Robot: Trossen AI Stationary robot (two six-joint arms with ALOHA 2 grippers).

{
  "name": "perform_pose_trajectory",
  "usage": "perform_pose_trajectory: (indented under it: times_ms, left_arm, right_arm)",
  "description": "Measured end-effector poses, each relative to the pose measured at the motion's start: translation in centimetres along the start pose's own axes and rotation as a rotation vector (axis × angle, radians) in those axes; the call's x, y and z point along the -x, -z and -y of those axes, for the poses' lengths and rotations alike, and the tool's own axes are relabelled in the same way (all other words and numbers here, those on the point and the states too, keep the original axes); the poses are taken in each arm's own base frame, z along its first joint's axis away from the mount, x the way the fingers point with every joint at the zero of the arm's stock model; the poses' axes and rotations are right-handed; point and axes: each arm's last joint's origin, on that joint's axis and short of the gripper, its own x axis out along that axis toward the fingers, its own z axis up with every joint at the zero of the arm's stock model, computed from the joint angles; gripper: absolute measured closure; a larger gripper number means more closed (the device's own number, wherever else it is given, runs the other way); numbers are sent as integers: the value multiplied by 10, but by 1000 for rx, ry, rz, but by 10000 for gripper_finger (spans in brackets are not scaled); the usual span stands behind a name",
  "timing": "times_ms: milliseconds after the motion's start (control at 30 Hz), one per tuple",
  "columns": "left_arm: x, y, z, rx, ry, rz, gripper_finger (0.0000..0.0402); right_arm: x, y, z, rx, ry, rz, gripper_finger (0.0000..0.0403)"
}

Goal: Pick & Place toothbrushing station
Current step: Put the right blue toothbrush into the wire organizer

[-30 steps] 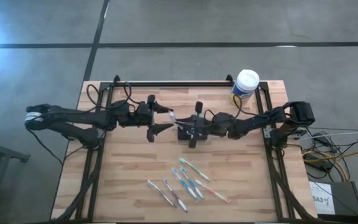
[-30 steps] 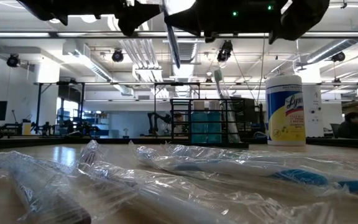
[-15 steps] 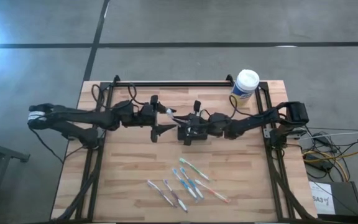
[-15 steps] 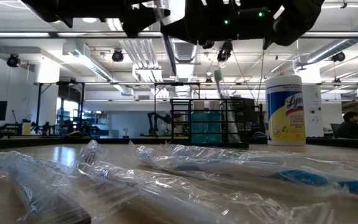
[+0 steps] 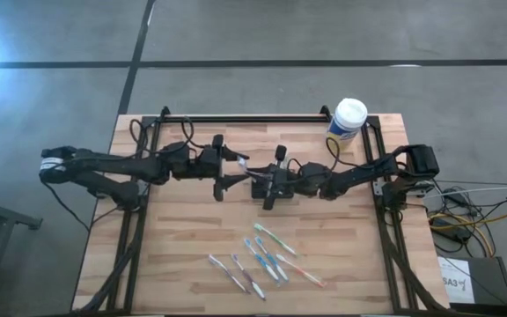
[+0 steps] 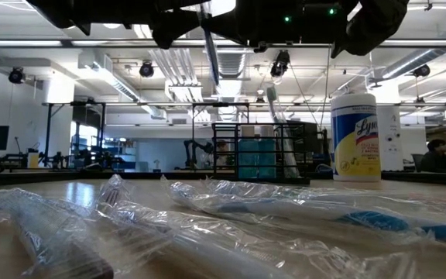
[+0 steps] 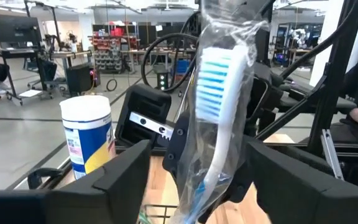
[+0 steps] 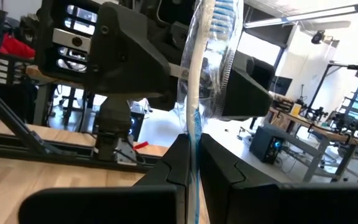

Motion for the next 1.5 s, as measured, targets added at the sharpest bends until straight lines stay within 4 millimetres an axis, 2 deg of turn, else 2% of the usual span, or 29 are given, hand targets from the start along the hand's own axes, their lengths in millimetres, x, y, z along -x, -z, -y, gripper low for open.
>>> perform_pose_trajectory:
  times_ms: [133, 300, 333, 600, 833, 1000, 1167, 1333, 1500]
  left_arm:
    - [0, 0, 1, -39, 25, -2, 223]
    - [0, 0, 1, -71, 28, -4, 372]
    - [0, 0, 1, -73, 27, -4, 381]
    - [4, -3, 1, -115, 27, -4, 383]
    - [19, -14, 1, -142, 9, -17, 383]
    - [26, -2, -1, -148, -21, -34, 383]
    - [26, 18, -5, -65, -4, 85, 383]
    - [10, 35, -16, -37, -22, 27, 383]
    - [-10, 39, -21, -52, 5, -1, 383]
  right_arm:
    - [0, 1, 0, 2, -2, -6, 387]
    - [0, 1, 0, -1, -3, -14, 379]
    - [0, 2, 0, -1, -2, -16, 376]
    - [6, -6, 3, -13, -25, -52, 346]
    - [34, -23, 14, -66, -103, -227, 318]
    - [77, -25, 15, -91, -158, -183, 316]
    - [123, -15, 25, -141, -153, -107, 347]
    - [159, -12, 32, -168, -248, -29, 388]
    - [182, -2, 35, -173, -273, 6, 394]
